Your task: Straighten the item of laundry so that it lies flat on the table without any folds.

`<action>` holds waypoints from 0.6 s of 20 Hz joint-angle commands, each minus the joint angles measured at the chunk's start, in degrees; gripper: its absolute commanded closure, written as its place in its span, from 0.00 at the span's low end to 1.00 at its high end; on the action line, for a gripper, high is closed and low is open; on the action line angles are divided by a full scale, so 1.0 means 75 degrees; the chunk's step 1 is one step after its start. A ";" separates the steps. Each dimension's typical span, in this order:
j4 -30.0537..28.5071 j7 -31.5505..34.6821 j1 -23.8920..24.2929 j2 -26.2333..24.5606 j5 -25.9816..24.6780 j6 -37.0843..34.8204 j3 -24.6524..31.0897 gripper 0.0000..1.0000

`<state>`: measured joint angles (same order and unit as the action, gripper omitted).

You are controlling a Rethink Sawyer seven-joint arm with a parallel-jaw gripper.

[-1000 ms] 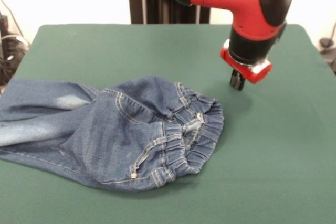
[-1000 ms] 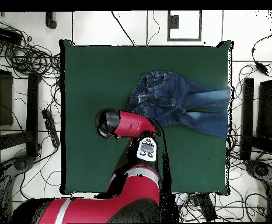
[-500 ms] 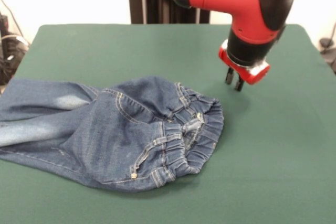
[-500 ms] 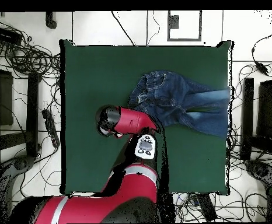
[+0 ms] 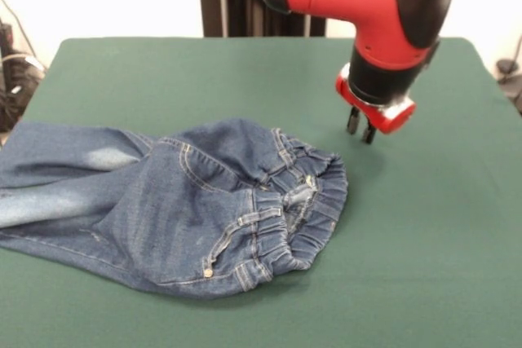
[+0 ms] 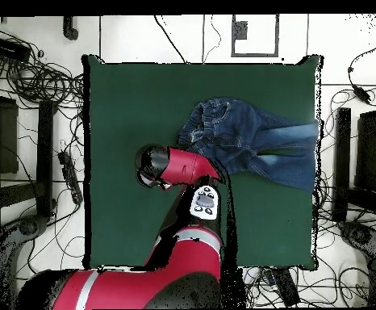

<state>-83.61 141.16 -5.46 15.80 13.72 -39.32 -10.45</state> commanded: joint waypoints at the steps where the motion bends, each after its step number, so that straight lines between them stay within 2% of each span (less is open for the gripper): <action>1: 0.0093 0.1101 0.0779 0.0015 0.0012 0.3109 0.0347 0.00; 5: -0.0370 0.1035 0.0963 0.0476 -0.0025 0.3366 0.0647 0.00; 8: -0.0595 0.0980 0.0965 0.0785 -0.0045 0.3131 0.0608 0.00; 12: -0.0513 0.0982 0.0901 0.0695 -0.0066 0.3097 0.0448 0.00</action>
<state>-87.00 141.16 0.82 20.04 13.33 -22.87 -8.89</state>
